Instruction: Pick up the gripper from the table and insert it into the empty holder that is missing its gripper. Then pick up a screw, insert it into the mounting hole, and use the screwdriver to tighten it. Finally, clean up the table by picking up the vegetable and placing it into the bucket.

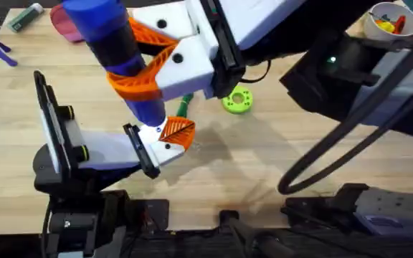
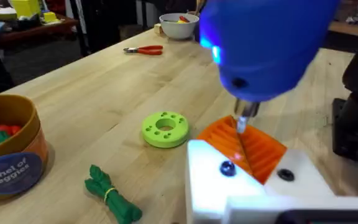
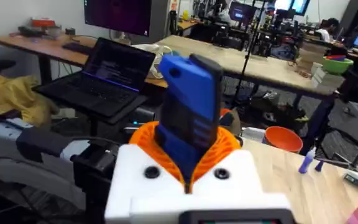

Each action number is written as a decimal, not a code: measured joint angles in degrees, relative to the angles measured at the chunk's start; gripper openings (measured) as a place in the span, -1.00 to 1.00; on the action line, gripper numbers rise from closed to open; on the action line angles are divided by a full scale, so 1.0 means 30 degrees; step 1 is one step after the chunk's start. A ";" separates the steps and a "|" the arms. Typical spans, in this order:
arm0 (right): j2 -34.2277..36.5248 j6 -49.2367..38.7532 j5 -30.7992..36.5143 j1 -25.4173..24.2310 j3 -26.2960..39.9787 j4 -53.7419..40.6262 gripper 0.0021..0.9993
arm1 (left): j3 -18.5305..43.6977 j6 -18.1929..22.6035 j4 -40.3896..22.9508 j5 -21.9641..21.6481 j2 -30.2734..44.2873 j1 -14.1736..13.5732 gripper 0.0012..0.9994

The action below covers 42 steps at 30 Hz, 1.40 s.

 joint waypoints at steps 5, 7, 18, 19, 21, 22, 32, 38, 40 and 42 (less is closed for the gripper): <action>0.0000 -0.0057 -0.0004 0.0000 0.0000 0.0000 -0.96 | 0.0000 0.0000 0.0000 0.0000 -0.0001 0.0000 -0.97; 0.0000 -0.0066 0.0002 0.0000 0.0000 0.0003 -0.96 | 0.0000 0.0000 0.0000 0.0000 -0.0002 0.0000 -0.97; 0.0184 -0.0138 -0.0012 0.0000 0.0000 0.0109 -0.96 | 0.0000 0.0000 0.0000 0.0000 -0.0002 0.0000 -0.97; 0.0238 -0.0138 -0.0016 0.0000 0.0000 0.0109 -0.96 | 0.0000 0.0000 0.0000 0.0000 0.0002 0.0000 -0.97; 0.0358 -0.0138 -0.0020 0.0000 0.0000 0.0109 -0.96 | 0.0000 0.0000 0.0000 0.0000 -0.0001 0.0000 -0.97; 0.0400 -0.0138 -0.0023 0.0000 0.0000 0.0109 -0.96 | 0.0000 0.0000 0.0000 0.0000 0.0005 0.0000 -0.97; 0.0495 -0.0138 -0.0063 0.0000 0.0000 0.0117 -0.96 | 0.0000 0.0000 0.0000 0.0004 -0.0002 0.0000 -0.97; 0.0495 -0.0138 -0.0069 0.0000 0.0000 0.0111 -0.96 | 0.0000 0.0000 0.0000 0.0000 -0.0002 0.0000 -0.97; 0.0497 -0.0138 -0.0065 0.0000 0.0000 0.0115 -0.96 | 0.0000 0.0000 0.0000 0.0000 -0.0001 0.0000 -0.97; 0.0495 -0.0138 -0.0066 0.0000 0.0000 0.0117 -0.96 | 0.0000 0.0000 0.0000 0.0000 0.0003 0.0000 -0.97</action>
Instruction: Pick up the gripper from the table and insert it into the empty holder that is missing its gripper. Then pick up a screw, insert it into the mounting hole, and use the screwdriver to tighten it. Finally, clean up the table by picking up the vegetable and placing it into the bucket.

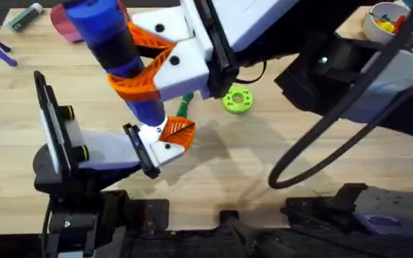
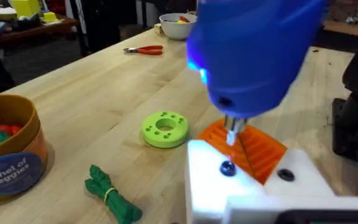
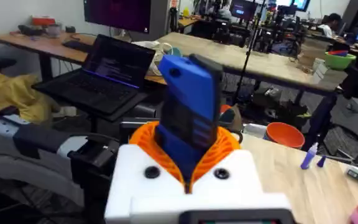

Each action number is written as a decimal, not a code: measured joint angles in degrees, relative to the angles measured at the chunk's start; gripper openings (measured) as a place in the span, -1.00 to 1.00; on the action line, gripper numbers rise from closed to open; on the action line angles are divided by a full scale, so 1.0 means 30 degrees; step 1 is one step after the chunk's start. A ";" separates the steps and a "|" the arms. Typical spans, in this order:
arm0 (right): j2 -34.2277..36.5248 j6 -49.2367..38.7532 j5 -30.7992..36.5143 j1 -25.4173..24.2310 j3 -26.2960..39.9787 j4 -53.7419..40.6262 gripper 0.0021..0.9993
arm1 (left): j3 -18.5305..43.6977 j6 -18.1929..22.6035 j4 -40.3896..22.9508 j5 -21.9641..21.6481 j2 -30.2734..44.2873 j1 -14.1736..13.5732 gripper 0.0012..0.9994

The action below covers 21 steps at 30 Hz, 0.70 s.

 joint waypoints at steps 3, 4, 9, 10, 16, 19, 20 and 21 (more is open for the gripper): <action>0.0000 -0.0001 0.0002 0.0016 0.0000 0.0000 -0.96 | 0.0000 0.0000 0.0000 0.0000 0.0001 0.0000 -0.97; 0.0000 -0.0010 0.0002 0.0039 0.0000 0.0000 -0.96 | 0.0000 0.0000 0.0000 0.0000 -0.0003 0.0000 -0.97; 0.0000 -0.0216 -0.0002 0.0255 0.0000 -0.0007 -0.96 | 0.0000 0.0000 0.0000 0.0000 -0.0002 0.0000 -0.97; 0.0000 -0.0240 -0.0005 0.0269 0.0000 -0.0008 -0.96 | 0.0000 0.0000 0.0000 0.0007 -0.0005 0.0000 -0.97; 0.0000 -0.0273 -0.0005 0.0277 0.0000 -0.0015 -0.96 | 0.0000 0.0000 0.0000 0.0000 -0.0005 0.0000 -0.97; 0.0007 -0.0270 -0.0005 0.0277 0.0000 -0.0017 -0.96 | 0.0000 0.0000 0.0000 0.0000 0.0002 0.0000 -0.97; 0.0019 -0.0273 -0.0005 0.0277 0.0000 -0.0015 -0.96 | 0.0000 0.0000 0.0000 0.0000 -0.0005 0.0000 -0.97; 0.0044 -0.0277 -0.0006 0.0277 0.0000 -0.0007 -0.96 | 0.0000 0.0000 0.0000 0.0000 -0.0004 0.0000 -0.97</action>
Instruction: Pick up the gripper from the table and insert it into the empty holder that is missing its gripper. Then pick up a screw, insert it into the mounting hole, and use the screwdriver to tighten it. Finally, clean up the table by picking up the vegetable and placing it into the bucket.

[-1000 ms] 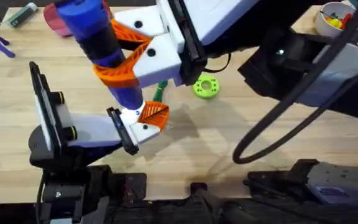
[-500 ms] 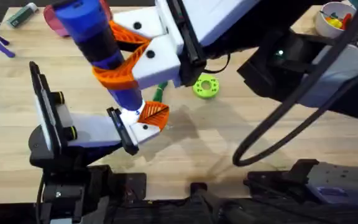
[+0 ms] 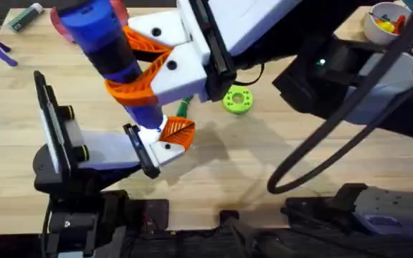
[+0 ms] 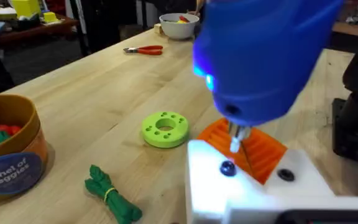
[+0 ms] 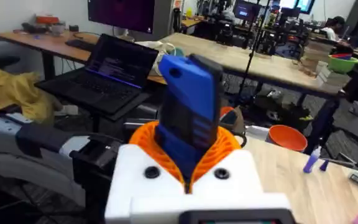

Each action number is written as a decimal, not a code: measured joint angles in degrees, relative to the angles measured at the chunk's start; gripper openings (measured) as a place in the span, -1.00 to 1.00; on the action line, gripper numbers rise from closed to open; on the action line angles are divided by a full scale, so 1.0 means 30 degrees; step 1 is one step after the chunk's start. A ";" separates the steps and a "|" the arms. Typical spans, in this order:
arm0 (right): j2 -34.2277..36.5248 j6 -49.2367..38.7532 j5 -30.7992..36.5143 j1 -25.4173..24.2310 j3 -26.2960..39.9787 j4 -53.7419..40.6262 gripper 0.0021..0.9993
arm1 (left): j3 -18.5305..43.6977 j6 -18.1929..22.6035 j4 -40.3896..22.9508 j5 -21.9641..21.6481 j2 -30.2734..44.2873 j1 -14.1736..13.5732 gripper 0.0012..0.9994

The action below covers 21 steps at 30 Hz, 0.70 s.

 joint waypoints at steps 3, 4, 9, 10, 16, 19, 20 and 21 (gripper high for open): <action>0.0228 0.0000 -0.0042 0.0000 0.0000 -0.0007 -0.96 | 0.0000 0.0000 0.0000 0.0000 0.0001 0.0000 -0.97; 0.0320 0.0000 -0.0042 0.0000 0.0000 -0.0007 -0.96 | 0.0000 0.0000 0.0000 0.0000 0.0003 0.0000 -0.97; 0.0459 0.0000 -0.0050 0.0000 0.0000 -0.0051 -0.96 | 0.0000 0.0000 0.0000 0.0000 -0.0001 0.0000 -0.97; 0.0459 0.0000 -0.0050 0.0000 0.0000 -0.0051 -0.96 | 0.0000 0.0000 0.0000 0.0000 -0.0001 0.0000 -0.97; 0.0459 0.0000 -0.0050 0.0000 0.0000 -0.0089 -0.96 | 0.0000 0.0000 0.0000 0.0000 -0.0001 0.0000 -0.97; 0.0459 0.0000 -0.0050 0.0000 0.0000 -0.0246 -0.96 | 0.0000 0.0000 0.0000 0.0000 -0.0001 0.0000 -0.97; 0.0459 0.0000 -0.0050 0.0000 0.0000 -0.0305 -0.96 | 0.0000 0.0000 0.0000 0.0000 0.0006 0.0000 -0.97; 0.0459 -0.0007 -0.0050 0.0000 0.0000 -0.0397 -0.96 | 0.0000 0.0000 0.0000 0.0000 -0.0001 0.0000 -0.97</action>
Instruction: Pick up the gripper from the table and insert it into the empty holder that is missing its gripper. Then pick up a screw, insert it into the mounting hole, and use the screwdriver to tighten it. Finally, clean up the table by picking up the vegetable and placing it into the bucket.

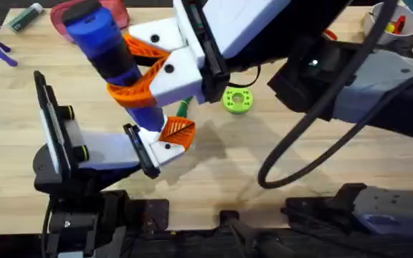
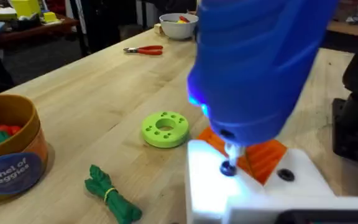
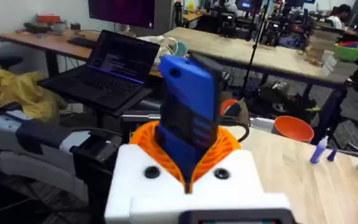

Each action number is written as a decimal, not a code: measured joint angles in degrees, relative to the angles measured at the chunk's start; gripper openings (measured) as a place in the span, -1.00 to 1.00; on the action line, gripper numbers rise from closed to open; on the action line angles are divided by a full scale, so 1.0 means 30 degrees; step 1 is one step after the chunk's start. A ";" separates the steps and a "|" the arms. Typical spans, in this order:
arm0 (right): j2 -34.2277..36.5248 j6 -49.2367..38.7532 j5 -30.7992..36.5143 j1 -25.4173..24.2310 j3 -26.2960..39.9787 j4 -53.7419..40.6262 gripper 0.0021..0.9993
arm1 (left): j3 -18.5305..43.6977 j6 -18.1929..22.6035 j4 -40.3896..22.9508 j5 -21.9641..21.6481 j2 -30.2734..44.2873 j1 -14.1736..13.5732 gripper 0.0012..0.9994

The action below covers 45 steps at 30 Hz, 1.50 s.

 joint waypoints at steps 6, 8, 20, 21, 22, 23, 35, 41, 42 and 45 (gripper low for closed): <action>0.0000 -0.0115 0.0000 0.0000 0.0000 -0.0040 -0.96 | 0.0000 0.0000 0.0000 0.0000 0.0003 0.0000 -0.97; 0.0000 -0.0153 0.0000 0.0000 0.0000 -0.0033 -0.96 | 0.0000 0.0000 0.0000 0.0000 0.0000 0.0000 -0.97; 0.0000 -0.0423 0.0000 0.0000 0.0000 -0.0040 -0.96 | 0.0000 0.0000 0.0000 0.0000 0.0003 0.0000 -0.97; 0.0000 -0.0423 0.0000 0.0000 0.0000 -0.0040 -0.96 | 0.0000 0.0000 0.0000 0.0000 0.0004 0.0000 -0.97; 0.0000 -0.0423 0.0000 0.0000 0.0000 -0.0040 -0.96 | 0.0000 0.0000 0.0000 0.0000 0.0000 0.0000 -0.97; 0.0000 -0.0423 0.0000 0.0000 0.0000 -0.0040 -0.96 | 0.0000 0.0000 0.0000 0.0000 0.0007 0.0000 -0.97; 0.0000 -0.0430 0.0000 0.0000 0.0000 -0.0183 -0.96 | 0.0000 0.0000 0.0000 0.0000 0.0003 0.0000 -0.97; 0.0000 -0.0430 0.0000 0.0000 0.0000 -0.0180 -0.96 | 0.0000 0.0000 0.0000 0.0000 0.0000 0.0000 -0.97; 0.0000 -0.0428 0.0000 0.0000 0.0000 -0.0186 -0.96 | 0.0000 0.0000 0.0000 0.0000 0.0001 0.0000 -0.97; 0.0000 -0.0430 0.0000 0.0000 0.0000 -0.0186 -0.96 | 0.0000 0.0000 0.0000 0.0000 0.0007 0.0000 -0.97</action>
